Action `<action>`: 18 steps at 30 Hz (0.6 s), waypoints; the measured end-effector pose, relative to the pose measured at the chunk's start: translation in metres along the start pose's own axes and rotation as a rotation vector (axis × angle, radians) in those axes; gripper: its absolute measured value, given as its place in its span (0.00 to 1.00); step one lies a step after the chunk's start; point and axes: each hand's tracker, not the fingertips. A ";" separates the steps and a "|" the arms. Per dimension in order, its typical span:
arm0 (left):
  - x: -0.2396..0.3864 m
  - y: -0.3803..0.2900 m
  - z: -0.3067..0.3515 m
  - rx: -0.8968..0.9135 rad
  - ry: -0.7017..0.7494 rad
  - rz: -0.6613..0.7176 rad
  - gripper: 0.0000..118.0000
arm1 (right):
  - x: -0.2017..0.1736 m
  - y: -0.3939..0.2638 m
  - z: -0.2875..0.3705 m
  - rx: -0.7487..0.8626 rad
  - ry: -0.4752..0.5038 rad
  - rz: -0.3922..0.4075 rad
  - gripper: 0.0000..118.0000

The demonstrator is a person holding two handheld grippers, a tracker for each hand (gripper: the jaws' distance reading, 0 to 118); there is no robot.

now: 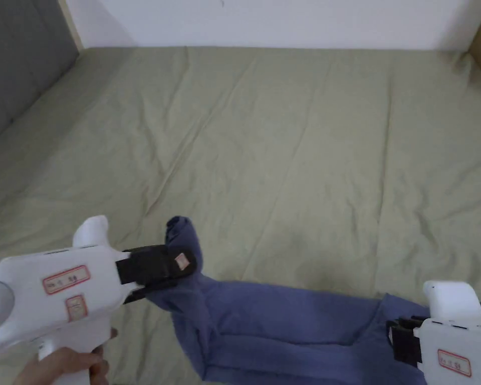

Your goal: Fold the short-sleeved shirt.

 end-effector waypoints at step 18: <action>0.044 -0.061 -0.134 -0.262 -0.094 -0.070 0.33 | 0.065 -0.042 0.025 0.012 -0.055 -0.213 0.05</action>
